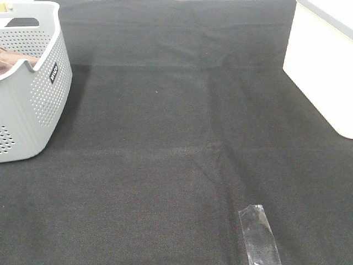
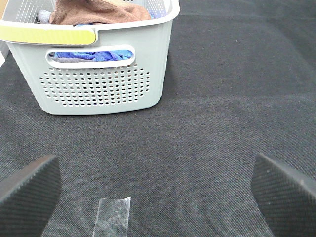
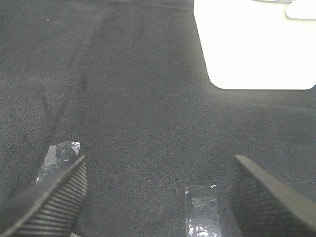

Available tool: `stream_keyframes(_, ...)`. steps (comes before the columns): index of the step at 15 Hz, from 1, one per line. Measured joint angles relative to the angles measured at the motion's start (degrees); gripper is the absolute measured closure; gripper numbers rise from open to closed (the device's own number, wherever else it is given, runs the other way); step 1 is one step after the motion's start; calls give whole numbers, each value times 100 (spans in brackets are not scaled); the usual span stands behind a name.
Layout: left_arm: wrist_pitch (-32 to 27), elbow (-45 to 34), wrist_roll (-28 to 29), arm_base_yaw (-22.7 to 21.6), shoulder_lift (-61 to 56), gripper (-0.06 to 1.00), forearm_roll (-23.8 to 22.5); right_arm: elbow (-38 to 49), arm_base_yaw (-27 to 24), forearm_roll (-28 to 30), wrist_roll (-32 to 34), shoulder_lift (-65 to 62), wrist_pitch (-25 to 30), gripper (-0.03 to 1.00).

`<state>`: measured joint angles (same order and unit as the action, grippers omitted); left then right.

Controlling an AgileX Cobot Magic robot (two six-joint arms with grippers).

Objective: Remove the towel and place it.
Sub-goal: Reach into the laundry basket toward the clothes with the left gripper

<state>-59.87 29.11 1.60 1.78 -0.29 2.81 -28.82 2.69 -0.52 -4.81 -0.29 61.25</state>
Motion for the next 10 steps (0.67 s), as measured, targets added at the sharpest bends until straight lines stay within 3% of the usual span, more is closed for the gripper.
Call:
stream_keyframes(8,0,0,0,0,0,-5,0,0,0,0,0,0,0,21)
stream_keyframes(10,-74,74,-613,0,17,-5,-23,0,0,0,0,0,0,21)
